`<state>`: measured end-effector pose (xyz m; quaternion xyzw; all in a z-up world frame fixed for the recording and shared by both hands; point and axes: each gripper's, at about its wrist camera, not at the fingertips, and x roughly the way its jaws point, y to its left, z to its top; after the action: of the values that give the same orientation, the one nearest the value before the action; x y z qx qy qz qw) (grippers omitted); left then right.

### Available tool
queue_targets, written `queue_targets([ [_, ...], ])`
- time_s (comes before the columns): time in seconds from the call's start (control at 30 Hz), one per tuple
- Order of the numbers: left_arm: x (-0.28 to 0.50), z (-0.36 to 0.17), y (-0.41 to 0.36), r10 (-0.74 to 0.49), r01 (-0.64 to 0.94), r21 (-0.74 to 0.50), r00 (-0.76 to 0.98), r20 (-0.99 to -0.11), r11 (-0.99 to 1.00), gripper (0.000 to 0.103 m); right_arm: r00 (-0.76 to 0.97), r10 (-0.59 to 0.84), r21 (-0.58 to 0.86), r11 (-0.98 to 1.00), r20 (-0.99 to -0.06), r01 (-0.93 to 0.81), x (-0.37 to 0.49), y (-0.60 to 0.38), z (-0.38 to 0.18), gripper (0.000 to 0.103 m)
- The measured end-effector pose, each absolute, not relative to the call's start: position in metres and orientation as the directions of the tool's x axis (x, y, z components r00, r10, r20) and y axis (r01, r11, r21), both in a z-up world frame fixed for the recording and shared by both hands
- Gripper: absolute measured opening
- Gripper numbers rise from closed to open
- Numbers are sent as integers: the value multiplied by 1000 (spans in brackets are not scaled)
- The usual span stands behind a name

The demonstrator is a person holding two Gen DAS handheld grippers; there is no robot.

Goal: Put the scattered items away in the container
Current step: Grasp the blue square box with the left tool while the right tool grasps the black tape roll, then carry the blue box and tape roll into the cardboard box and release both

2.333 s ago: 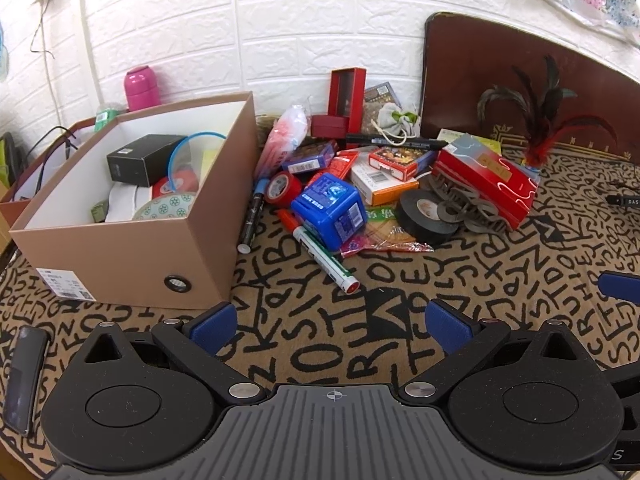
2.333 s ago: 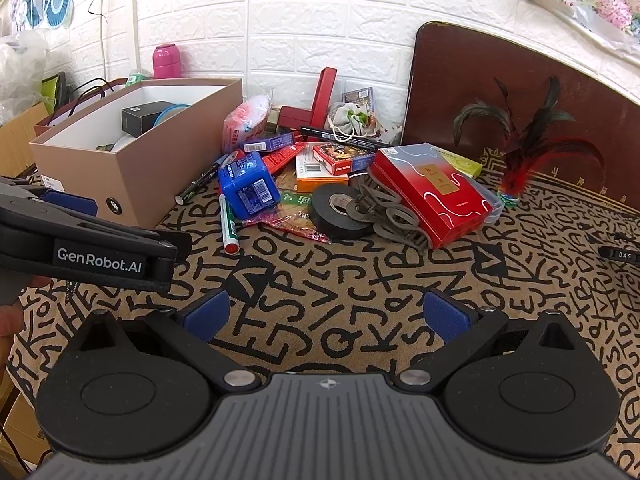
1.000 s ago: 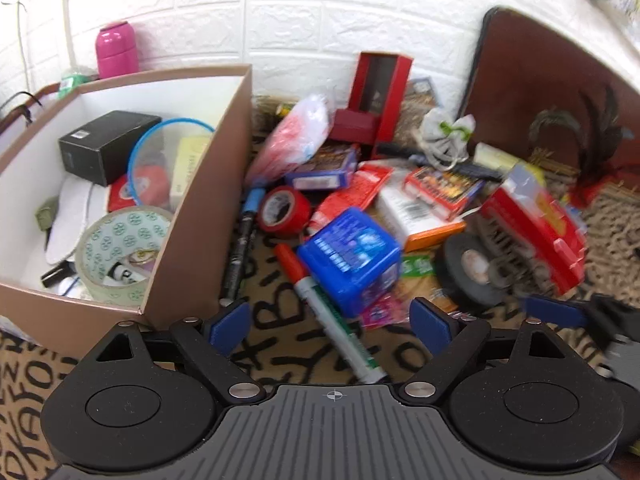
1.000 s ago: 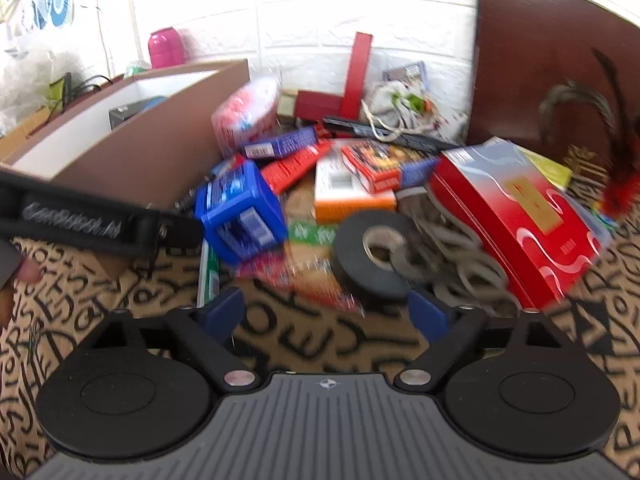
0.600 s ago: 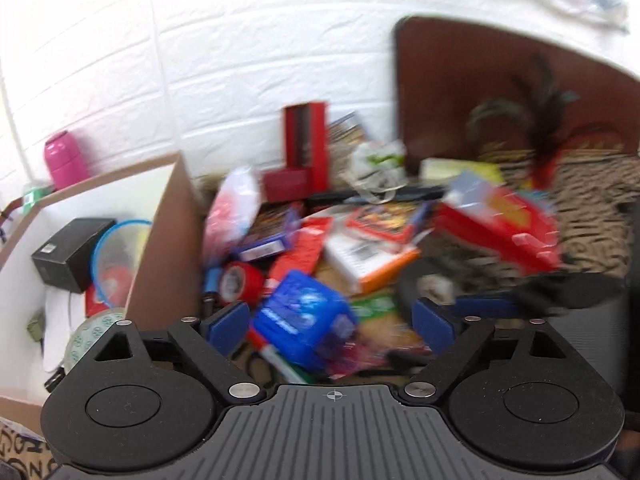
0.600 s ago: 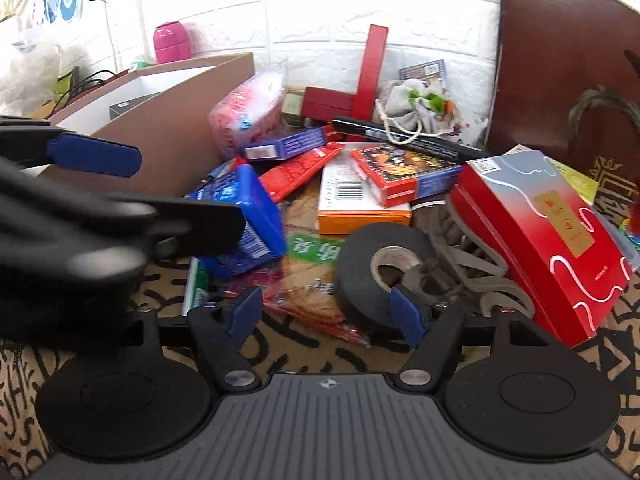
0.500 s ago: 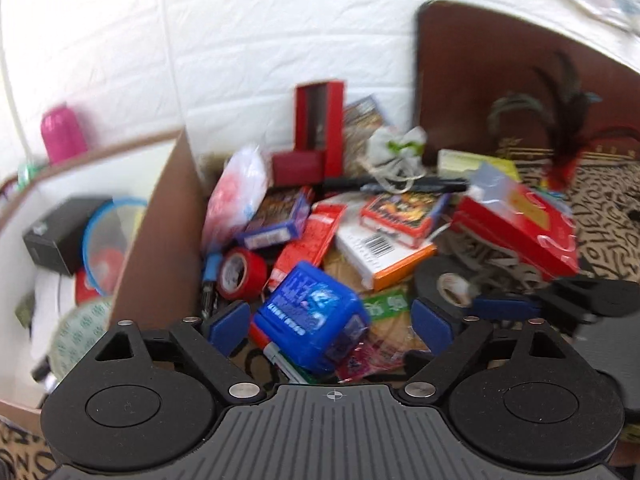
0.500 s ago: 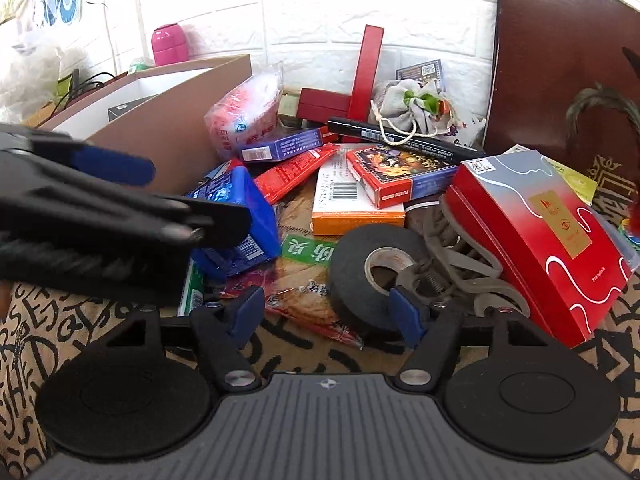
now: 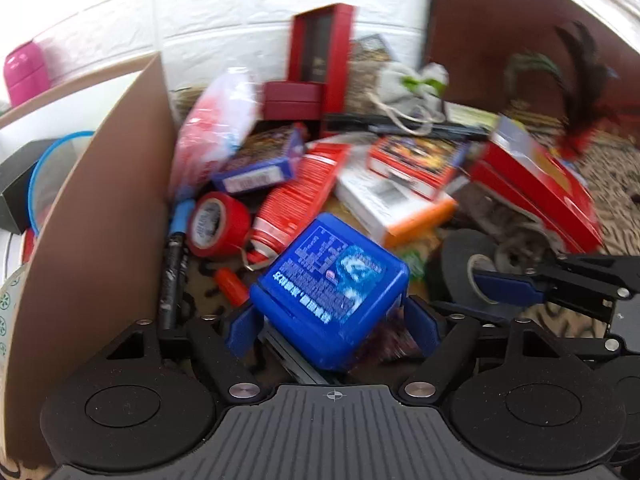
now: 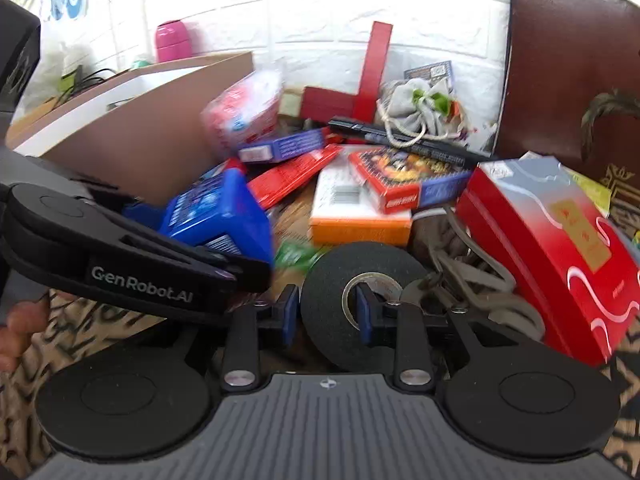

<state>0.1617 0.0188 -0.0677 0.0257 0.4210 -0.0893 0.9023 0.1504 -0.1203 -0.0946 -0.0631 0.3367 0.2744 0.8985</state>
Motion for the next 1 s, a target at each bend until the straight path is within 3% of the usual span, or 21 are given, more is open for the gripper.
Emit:
queue_targets([
  [0.07,145,-64,16,-158,205,-33,631,-759,978,66,615,448,57,835,-650,-548,135,-120,-92,32],
  [0.47,22,-65,35,-218,234,-100,556,-802,967,64,462,554,134,728,-693,-672,13,-134,-81,33],
  [0.5,16,-65,37,-219,226,-108,555,-802,968,65,464,554,138,731,-691,-668,6,-137,-81,36],
  [0.53,12,-66,39,-224,222,-117,553,-802,968,74,477,552,136,739,-684,-660,1,-140,-79,39],
  [0.57,10,-67,40,-225,219,-120,554,-802,968,76,487,549,139,748,-679,-649,-2,-143,-77,46],
  [0.6,10,-67,40,-218,215,-114,557,-801,970,76,500,544,147,762,-674,-631,-3,-147,-73,47],
  [0.8,13,-67,35,-195,220,-76,588,-785,973,76,607,427,102,863,-670,-495,8,-166,-62,46],
  [0.83,15,-68,34,-196,224,-76,586,-786,972,74,604,412,102,871,-683,-480,12,-168,-65,44],
  [0.87,16,-69,33,-194,226,-71,584,-788,972,66,596,405,103,874,-694,-475,14,-168,-68,41],
  [0.97,18,-71,37,-205,224,-88,581,-787,971,66,568,411,110,866,-713,-489,18,-163,-77,40],
  [1.0,19,-71,38,-209,218,-98,580,-787,971,71,558,423,123,860,-714,-494,19,-161,-79,40],
])
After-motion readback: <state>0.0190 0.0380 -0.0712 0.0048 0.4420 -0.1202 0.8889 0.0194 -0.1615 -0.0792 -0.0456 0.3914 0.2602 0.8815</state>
